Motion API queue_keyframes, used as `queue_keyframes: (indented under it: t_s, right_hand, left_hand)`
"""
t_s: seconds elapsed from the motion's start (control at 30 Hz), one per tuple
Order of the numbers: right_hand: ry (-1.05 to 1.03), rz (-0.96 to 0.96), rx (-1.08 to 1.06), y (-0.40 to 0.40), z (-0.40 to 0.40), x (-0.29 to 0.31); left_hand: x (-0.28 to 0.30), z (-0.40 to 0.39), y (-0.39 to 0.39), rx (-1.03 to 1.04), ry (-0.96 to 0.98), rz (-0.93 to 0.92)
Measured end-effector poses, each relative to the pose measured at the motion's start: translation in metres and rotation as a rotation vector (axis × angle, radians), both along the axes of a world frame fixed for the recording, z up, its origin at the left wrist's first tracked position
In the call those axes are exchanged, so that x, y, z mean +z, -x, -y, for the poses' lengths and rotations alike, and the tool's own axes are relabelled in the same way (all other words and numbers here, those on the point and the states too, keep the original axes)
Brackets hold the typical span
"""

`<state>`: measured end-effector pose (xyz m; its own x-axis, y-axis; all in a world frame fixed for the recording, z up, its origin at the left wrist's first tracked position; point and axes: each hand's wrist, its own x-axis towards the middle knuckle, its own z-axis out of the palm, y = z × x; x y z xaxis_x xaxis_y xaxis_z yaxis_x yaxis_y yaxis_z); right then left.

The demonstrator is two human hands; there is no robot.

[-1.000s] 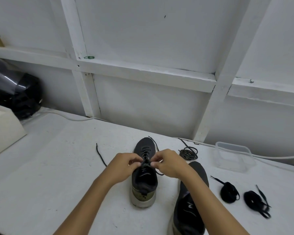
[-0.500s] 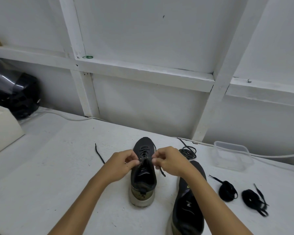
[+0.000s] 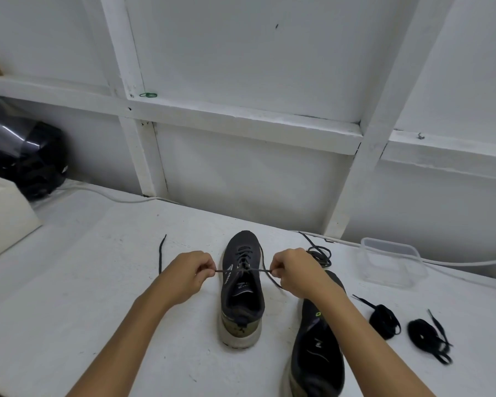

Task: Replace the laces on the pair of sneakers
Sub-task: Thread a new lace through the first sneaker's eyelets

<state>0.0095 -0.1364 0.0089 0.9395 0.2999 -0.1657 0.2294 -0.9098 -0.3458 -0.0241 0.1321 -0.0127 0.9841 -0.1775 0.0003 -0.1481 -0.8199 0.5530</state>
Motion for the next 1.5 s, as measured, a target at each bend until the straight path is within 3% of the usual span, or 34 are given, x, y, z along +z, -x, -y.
queue_keyframes:
  t_s: [0.23, 0.43, 0.53, 0.67, 0.8, 1.07, 1.3, 1.5]
  right_hand:
    - [0.019, 0.075, 0.012, 0.004, 0.017, -0.012]
    - [0.040, 0.093, -0.022, -0.001, 0.016, -0.016]
    - [-0.091, 0.099, -0.131, 0.000, 0.014, -0.019]
    - [-0.435, 0.082, -0.296, 0.000, 0.000, -0.019]
    - [-0.743, -0.078, -0.386, 0.003, -0.020, -0.012]
    - [-0.864, -0.090, -0.438, 0.000, -0.029, -0.012]
    - [-1.079, -0.214, -0.389, 0.000, -0.030, -0.011]
    - [-1.059, -0.221, -0.458, -0.002, -0.031, -0.013]
  left_hand:
    - [-0.004, 0.000, 0.006, -0.025, -0.107, 0.042]
    - [-0.013, 0.014, 0.001, 0.126, -0.104, 0.084]
    - [-0.013, 0.023, -0.001, 0.279, 0.116, 0.073]
    - [-0.007, 0.040, -0.005, 0.417, 0.331, 0.075]
    - [0.004, 0.057, -0.011, 0.446, 0.406, 0.062]
    - [0.004, 0.066, -0.012, 0.417, 0.407, 0.043]
    - [0.006, 0.076, -0.011, 0.375, 0.488, 0.044]
    - [0.001, 0.074, -0.009, 0.361, 0.542, 0.070]
